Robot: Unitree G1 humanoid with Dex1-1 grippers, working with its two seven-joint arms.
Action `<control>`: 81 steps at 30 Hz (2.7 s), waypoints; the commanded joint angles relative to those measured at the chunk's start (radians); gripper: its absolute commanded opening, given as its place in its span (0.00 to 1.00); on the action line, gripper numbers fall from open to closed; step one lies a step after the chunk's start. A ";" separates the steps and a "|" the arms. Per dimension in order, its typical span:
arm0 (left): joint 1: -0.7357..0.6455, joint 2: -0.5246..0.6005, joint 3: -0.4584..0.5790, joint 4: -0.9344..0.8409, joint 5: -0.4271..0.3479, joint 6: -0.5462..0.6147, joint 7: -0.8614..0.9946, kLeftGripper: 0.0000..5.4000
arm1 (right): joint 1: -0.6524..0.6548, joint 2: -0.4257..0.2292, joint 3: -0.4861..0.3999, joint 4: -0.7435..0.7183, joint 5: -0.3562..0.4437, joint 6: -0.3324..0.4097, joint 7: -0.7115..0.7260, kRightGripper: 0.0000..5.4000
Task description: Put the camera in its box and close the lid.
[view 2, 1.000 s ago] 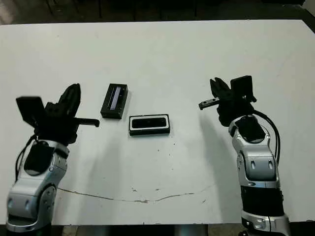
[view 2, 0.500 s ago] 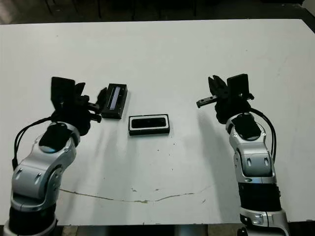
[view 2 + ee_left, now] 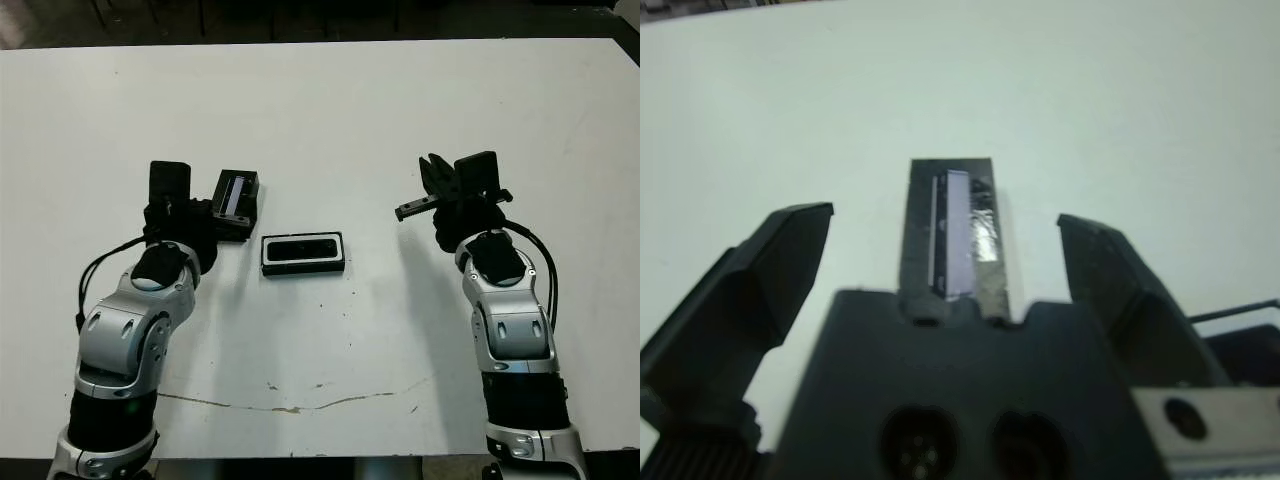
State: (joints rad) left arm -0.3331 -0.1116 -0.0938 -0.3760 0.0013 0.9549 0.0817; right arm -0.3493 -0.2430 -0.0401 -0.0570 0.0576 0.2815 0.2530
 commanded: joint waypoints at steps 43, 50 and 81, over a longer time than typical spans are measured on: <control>-0.014 -0.010 0.011 0.281 0.035 -0.091 0.022 1.00 | 0.056 -0.029 0.022 -0.040 -0.033 0.055 0.037 0.00; -0.001 -0.034 0.029 0.324 0.039 -0.137 0.054 1.00 | 0.060 -0.036 0.023 -0.038 -0.030 0.049 0.038 0.00; 0.048 0.139 0.035 0.154 0.021 -0.191 -0.134 0.52 | 0.044 -0.029 0.024 -0.013 -0.029 0.050 0.033 0.00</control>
State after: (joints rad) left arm -0.2906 -0.0041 -0.0726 -0.2091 0.0285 0.7483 -0.0343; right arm -0.3135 -0.2683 -0.0191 -0.0808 0.0280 0.3224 0.2872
